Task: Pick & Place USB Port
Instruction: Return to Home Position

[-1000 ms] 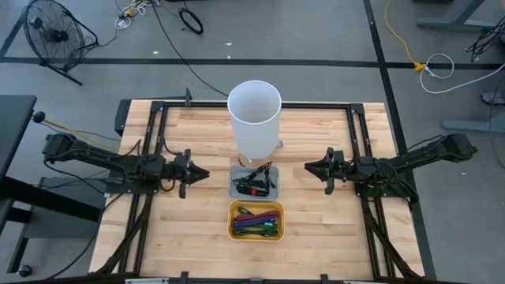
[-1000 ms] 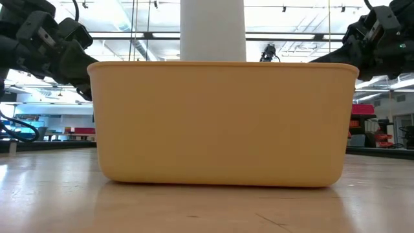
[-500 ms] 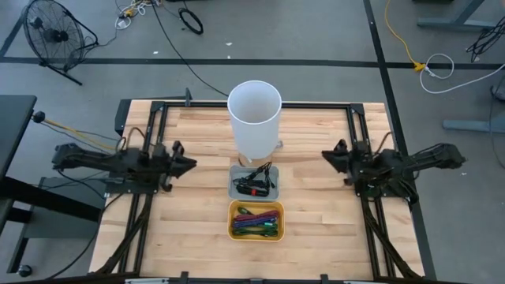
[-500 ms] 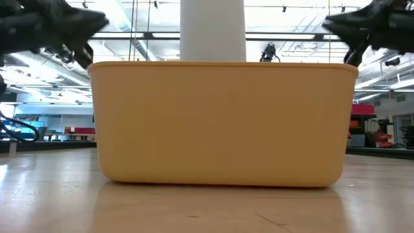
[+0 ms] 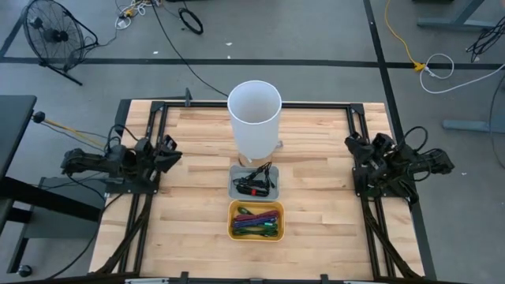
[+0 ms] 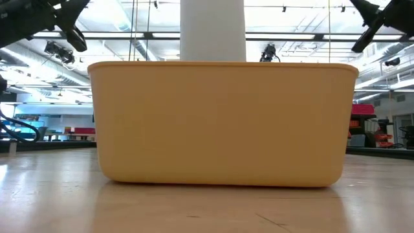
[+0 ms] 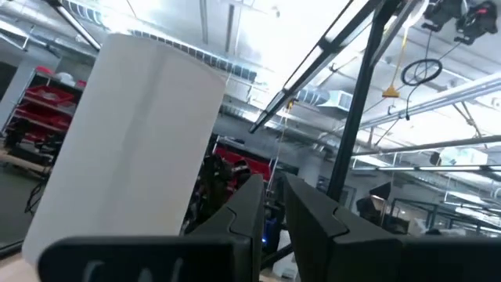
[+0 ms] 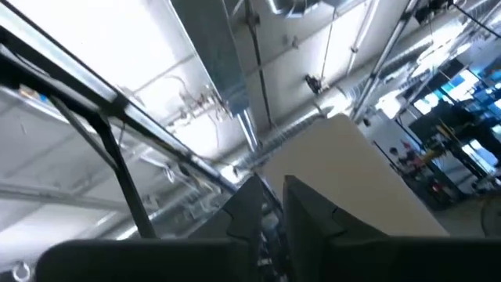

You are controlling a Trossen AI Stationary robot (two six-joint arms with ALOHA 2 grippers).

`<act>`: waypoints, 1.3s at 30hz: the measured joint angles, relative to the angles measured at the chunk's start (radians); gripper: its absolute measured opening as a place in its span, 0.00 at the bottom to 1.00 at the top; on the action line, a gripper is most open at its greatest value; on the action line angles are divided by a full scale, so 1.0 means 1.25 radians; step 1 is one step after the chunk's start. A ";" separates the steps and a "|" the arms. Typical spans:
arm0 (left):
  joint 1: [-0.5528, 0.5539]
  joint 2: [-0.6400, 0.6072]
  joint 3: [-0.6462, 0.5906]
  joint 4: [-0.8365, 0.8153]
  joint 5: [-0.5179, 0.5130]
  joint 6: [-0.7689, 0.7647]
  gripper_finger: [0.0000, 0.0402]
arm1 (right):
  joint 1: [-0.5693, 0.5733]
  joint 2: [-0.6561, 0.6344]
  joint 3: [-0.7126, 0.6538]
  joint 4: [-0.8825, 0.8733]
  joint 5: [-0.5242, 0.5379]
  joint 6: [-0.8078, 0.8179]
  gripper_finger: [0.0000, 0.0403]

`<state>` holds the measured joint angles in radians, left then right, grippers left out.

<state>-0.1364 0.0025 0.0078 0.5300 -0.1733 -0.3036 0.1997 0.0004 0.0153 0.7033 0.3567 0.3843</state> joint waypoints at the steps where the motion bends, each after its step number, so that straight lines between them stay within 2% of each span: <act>1: 0.000 0.000 0.000 0.003 -0.001 0.000 0.14 | 0.000 0.000 0.000 0.002 -0.001 0.000 0.15; 15: 0.006 0.001 0.000 -0.006 -0.004 0.000 0.14 | 0.000 0.004 0.001 -0.026 0.001 0.000 0.15; 25: 0.166 -0.001 0.000 -0.008 -0.005 0.000 0.14 | 0.000 0.004 0.001 -0.025 0.001 -0.002 0.15; 27: 0.193 -0.001 0.000 -0.008 -0.009 0.000 0.14 | 0.000 0.004 0.001 -0.037 0.001 -0.040 0.15; 34: 0.228 -0.001 0.000 -0.008 -0.005 0.000 0.14 | 0.000 0.004 0.001 -0.290 -0.014 -0.299 0.15; 39: 0.261 -0.001 0.000 -0.008 -0.005 0.000 0.14 | 0.000 0.004 0.001 -0.446 0.069 -0.378 0.15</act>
<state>0.1902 0.0013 0.0082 0.5198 -0.1797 -0.3035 0.1998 0.0055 0.0162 0.1452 0.4432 -0.0882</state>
